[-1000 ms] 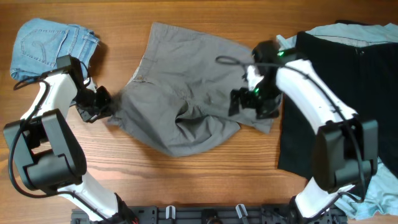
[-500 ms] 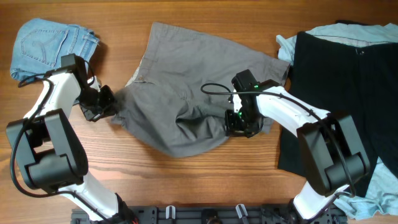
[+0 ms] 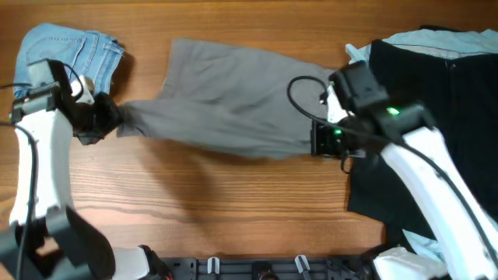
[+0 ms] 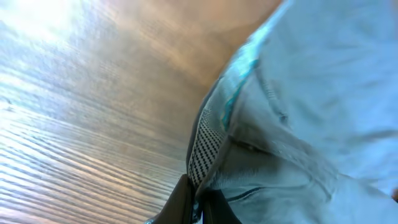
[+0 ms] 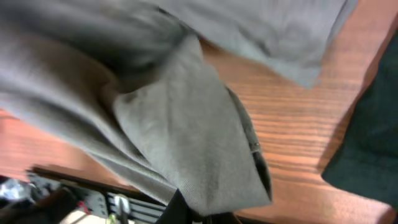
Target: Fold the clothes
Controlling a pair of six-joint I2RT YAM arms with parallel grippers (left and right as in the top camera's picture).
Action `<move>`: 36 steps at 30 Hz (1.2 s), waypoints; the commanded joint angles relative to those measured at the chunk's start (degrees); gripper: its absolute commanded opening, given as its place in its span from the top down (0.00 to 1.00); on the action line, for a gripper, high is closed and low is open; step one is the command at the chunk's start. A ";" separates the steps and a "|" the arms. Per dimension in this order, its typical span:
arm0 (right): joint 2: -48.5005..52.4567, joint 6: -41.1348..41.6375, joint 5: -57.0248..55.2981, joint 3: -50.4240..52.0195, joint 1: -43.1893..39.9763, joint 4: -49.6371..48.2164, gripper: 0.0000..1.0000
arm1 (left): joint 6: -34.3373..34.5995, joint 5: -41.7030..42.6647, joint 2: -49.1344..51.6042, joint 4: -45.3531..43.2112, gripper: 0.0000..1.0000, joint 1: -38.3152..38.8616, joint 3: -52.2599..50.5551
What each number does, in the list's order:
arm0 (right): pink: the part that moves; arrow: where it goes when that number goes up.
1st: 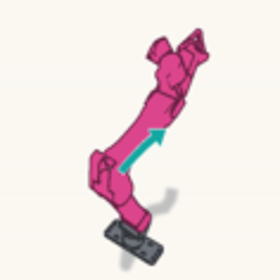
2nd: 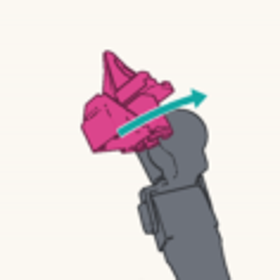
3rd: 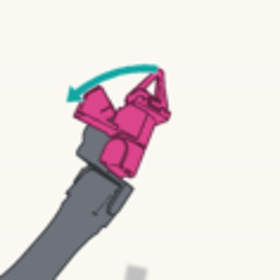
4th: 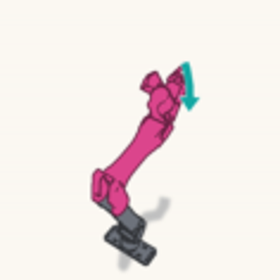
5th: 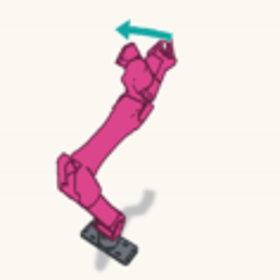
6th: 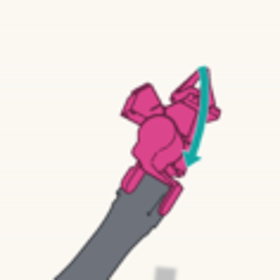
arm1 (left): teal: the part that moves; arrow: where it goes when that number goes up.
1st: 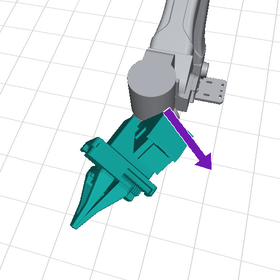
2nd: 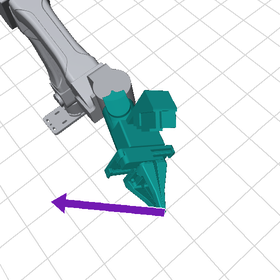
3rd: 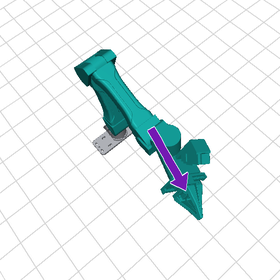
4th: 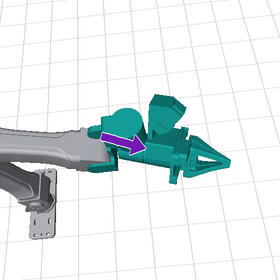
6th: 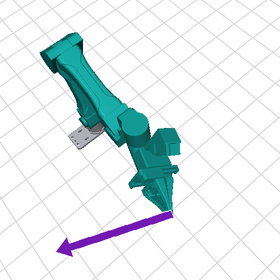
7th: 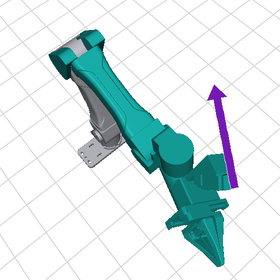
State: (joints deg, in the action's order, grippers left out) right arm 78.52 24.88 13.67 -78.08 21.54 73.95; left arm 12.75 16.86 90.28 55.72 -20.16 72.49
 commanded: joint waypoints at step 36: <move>41.59 1.86 10.91 -7.54 -12.61 -60.48 0.96 | -3.58 -2.58 -6.08 -2.91 0.59 9.11 2.21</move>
State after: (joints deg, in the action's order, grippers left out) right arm 119.83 28.80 18.28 -78.85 15.51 21.61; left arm 10.55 13.30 83.40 53.74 -14.00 73.54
